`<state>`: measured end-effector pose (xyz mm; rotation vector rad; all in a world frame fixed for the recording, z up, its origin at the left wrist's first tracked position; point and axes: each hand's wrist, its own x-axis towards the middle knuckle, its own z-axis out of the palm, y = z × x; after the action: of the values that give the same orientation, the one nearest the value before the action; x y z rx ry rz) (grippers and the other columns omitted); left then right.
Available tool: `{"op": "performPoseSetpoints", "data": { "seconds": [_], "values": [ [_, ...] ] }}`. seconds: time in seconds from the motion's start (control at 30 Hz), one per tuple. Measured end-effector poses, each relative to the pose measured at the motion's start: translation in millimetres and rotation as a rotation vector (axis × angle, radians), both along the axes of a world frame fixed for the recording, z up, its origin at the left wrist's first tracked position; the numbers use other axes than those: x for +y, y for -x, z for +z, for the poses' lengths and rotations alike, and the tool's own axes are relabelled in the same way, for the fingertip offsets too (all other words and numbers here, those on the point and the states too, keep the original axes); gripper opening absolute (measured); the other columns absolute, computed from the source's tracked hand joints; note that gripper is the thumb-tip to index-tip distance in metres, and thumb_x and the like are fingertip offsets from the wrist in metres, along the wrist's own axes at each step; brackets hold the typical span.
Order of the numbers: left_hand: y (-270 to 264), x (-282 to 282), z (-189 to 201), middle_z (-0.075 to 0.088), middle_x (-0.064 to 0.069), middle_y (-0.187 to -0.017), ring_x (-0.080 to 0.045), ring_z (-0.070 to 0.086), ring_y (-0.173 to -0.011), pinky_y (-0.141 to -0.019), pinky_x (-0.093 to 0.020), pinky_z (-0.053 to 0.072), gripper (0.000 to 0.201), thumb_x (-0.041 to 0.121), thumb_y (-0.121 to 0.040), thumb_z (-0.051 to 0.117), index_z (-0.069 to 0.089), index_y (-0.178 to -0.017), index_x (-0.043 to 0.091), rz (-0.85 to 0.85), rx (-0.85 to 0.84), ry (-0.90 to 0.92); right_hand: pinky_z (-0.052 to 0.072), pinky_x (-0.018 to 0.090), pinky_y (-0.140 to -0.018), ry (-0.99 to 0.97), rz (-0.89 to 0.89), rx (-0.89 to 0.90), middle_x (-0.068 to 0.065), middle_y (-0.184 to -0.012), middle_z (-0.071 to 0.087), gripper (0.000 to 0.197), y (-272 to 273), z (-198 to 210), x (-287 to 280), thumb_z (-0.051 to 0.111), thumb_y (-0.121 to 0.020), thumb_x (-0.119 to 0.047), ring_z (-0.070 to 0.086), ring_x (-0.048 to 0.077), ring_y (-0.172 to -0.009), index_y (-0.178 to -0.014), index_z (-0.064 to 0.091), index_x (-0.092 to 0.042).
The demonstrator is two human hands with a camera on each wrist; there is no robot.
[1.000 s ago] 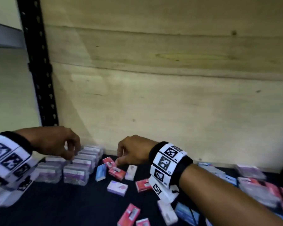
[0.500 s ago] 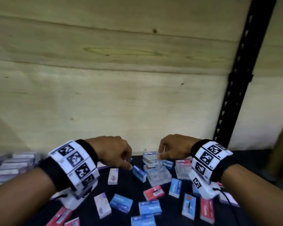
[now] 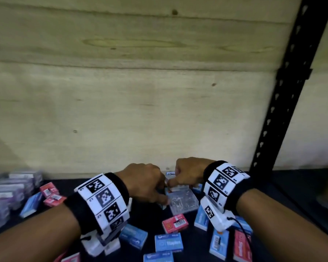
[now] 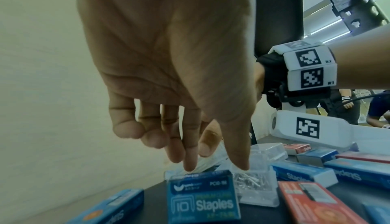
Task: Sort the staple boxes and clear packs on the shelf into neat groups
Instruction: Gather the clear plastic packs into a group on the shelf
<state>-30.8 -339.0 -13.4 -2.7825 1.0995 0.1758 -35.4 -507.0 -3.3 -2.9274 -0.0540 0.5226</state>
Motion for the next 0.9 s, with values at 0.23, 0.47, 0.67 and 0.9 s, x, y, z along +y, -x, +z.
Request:
{"op": "performPoseSetpoints", "data": {
  "seconds": [0.23, 0.47, 0.67, 0.9],
  "values": [
    [2, -19, -7, 0.059, 0.008, -0.106, -0.016, 0.059, -0.091, -0.075, -0.034, 0.051, 0.053, 0.075, -0.075, 0.058, 0.065, -0.103, 0.031, -0.032, 0.015, 0.063, 0.049, 0.037, -0.082, -0.033, -0.044, -0.044, 0.025, -0.125, 0.063, 0.061, 11, 14, -31, 0.051, -0.094, -0.047, 0.064, 0.040, -0.097, -0.127, 0.058, 0.003],
    [7, -37, -16, 0.065, 0.003, -0.082, -0.018, 0.062, -0.074, -0.069, -0.034, 0.052, 0.078, 0.092, -0.067, 0.041, 0.068, -0.085, 0.021, -0.043, -0.045, -0.003, 0.044, 0.029, -0.074, -0.082, -0.098, 0.031, -0.007, -0.097, 0.061, 0.034, 20, 7, -65, 0.060, -0.093, -0.041, 0.055, 0.010, -0.079, -0.120, 0.052, -0.023],
    [13, -49, -15, 0.057, 0.003, -0.074, -0.019, 0.056, -0.070, -0.057, -0.029, 0.035, 0.062, 0.079, -0.075, 0.050, 0.063, -0.085, 0.020, -0.013, -0.042, -0.033, 0.041, 0.028, -0.071, -0.063, -0.090, 0.039, -0.011, -0.095, 0.054, 0.047, 20, 3, -77, 0.073, -0.082, -0.043, 0.053, 0.009, -0.083, -0.119, 0.048, -0.030],
    [3, -34, 6, 0.063, -0.001, -0.094, -0.021, 0.059, -0.088, -0.079, -0.033, 0.050, 0.053, 0.066, -0.088, 0.041, 0.067, -0.091, 0.019, 0.023, 0.180, 0.103, 0.049, 0.033, -0.082, -0.080, -0.088, -0.014, -0.006, -0.098, 0.064, 0.038, 18, 5, -76, 0.066, -0.084, -0.047, 0.062, 0.014, -0.085, -0.113, 0.051, -0.027]
  ]
}}
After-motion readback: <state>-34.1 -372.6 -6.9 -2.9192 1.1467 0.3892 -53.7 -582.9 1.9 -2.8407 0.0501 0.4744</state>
